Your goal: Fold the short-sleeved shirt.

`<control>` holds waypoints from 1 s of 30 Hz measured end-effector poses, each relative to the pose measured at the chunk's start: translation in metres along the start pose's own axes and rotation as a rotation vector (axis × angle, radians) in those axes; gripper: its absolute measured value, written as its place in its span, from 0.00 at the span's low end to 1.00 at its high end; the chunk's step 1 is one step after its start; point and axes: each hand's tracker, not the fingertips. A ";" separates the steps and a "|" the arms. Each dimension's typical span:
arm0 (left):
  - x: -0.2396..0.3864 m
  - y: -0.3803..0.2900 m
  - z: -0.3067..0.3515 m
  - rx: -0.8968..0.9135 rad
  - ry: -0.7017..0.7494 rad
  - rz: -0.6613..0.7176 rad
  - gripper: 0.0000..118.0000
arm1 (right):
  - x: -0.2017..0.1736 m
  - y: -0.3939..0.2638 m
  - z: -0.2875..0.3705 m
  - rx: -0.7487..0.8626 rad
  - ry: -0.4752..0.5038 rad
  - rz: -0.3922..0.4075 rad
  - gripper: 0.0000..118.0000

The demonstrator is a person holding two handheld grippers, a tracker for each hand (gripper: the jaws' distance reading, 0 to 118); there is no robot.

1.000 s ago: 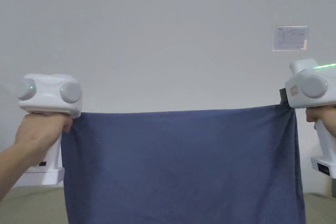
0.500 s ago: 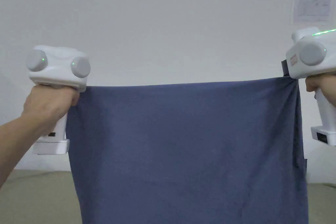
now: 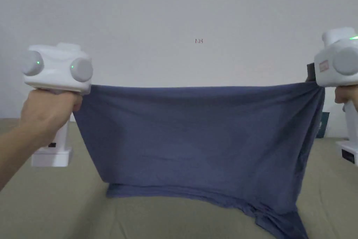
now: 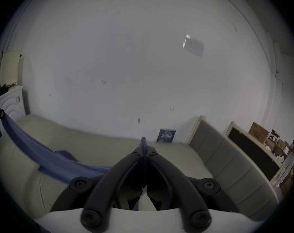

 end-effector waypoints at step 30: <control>-0.134 -0.401 0.247 -0.498 -0.186 -0.085 0.01 | 0.027 -0.444 0.292 -0.493 0.208 -0.174 0.03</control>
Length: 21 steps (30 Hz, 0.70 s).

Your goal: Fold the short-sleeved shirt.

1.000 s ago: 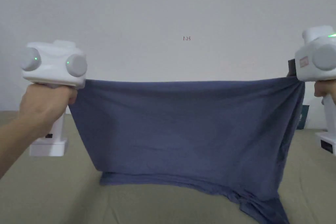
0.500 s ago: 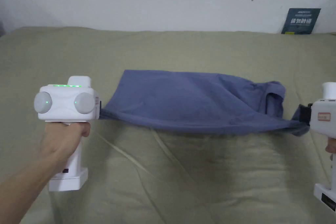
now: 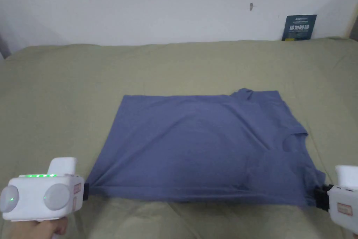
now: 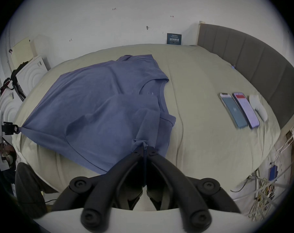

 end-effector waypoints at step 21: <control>-0.043 -0.056 0.037 0.013 -0.136 0.166 0.86 | 0.003 -0.029 0.052 0.013 -0.084 -0.027 0.79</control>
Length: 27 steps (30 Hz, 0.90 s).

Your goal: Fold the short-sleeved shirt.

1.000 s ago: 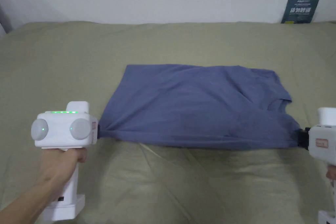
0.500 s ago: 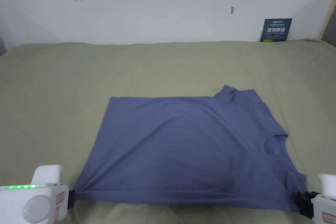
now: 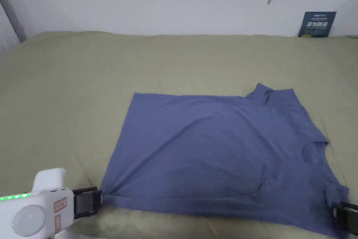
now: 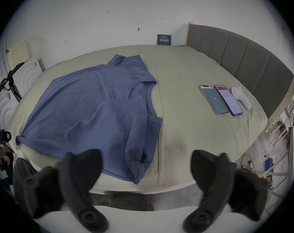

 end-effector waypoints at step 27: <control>0.006 0.003 -0.031 -0.086 0.007 -0.058 0.00 | -0.004 -0.013 -0.024 -0.052 0.010 0.012 0.99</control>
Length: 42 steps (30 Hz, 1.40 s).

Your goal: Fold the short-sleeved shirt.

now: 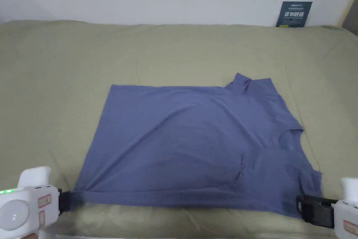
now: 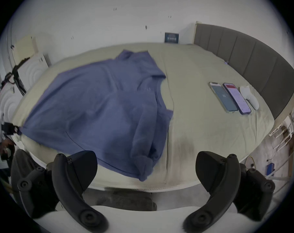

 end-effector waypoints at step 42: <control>0.060 0.201 -0.127 0.011 0.026 -0.082 0.00 | -0.033 0.193 -0.137 -0.077 -0.017 0.024 0.14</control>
